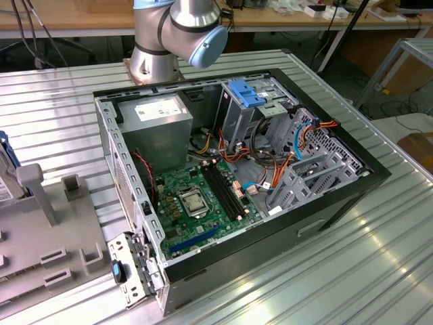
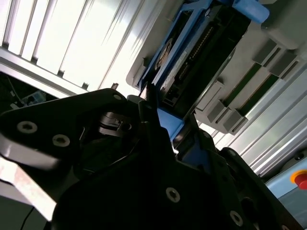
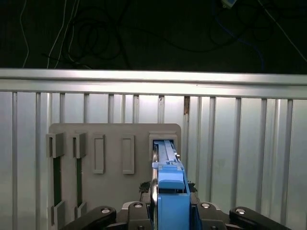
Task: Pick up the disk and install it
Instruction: 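Pick up the disk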
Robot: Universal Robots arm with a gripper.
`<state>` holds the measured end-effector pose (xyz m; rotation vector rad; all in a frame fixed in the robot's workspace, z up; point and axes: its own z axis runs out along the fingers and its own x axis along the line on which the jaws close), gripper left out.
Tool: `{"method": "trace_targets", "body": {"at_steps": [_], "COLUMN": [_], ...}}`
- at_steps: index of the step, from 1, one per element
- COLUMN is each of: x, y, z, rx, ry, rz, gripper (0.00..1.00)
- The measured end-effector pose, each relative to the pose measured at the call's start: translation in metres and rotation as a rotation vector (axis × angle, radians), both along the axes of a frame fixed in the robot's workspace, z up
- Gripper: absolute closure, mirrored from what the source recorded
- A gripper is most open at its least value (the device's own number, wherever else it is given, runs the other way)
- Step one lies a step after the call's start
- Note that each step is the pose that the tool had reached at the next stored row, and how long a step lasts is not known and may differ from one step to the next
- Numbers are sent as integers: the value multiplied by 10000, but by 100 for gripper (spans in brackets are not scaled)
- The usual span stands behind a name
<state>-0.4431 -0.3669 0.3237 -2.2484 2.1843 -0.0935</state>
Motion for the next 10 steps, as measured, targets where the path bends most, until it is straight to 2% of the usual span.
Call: {"method": "trace_targets", "body": {"at_steps": [10], "x": [0], "y": [0], "z": [178], "rx": [-41], "ry": [-9], "rz": [0], "gripper": [63]}}
